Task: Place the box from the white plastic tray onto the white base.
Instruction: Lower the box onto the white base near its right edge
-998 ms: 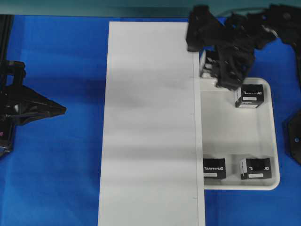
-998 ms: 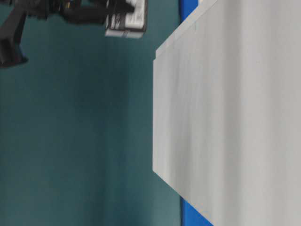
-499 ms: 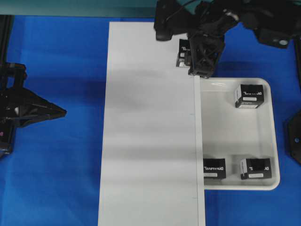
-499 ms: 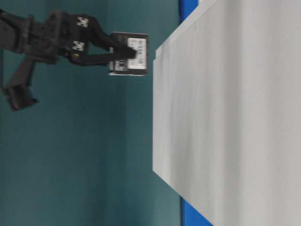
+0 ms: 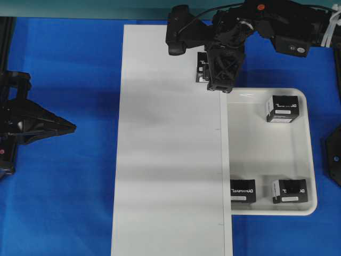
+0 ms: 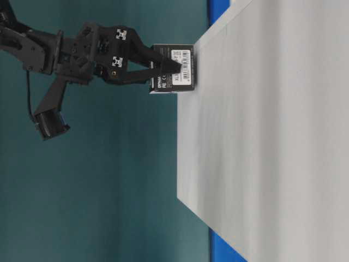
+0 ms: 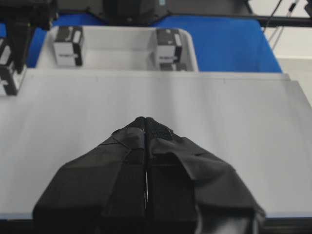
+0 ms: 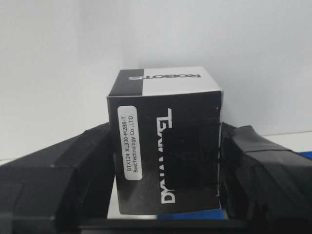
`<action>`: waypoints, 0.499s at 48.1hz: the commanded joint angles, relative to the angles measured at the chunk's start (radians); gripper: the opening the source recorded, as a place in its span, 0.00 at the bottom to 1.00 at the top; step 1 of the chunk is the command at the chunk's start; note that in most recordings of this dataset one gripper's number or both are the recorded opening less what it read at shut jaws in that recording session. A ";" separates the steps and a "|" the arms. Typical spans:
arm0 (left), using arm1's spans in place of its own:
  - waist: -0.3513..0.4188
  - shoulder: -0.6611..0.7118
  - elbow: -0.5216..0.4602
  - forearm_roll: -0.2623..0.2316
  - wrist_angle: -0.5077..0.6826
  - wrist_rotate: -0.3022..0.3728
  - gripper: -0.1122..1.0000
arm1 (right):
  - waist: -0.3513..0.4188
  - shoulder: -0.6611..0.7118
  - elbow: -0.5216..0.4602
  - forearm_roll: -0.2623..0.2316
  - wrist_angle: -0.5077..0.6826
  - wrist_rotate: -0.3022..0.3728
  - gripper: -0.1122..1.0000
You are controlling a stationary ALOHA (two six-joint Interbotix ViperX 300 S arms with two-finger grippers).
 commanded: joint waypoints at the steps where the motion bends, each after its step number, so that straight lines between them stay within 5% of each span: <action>1: 0.002 0.005 -0.026 0.002 -0.006 -0.002 0.04 | 0.018 0.011 -0.012 0.006 -0.006 -0.002 0.64; 24: 0.005 0.005 -0.025 0.002 -0.009 -0.002 0.04 | 0.028 0.031 -0.002 0.008 -0.032 -0.003 0.64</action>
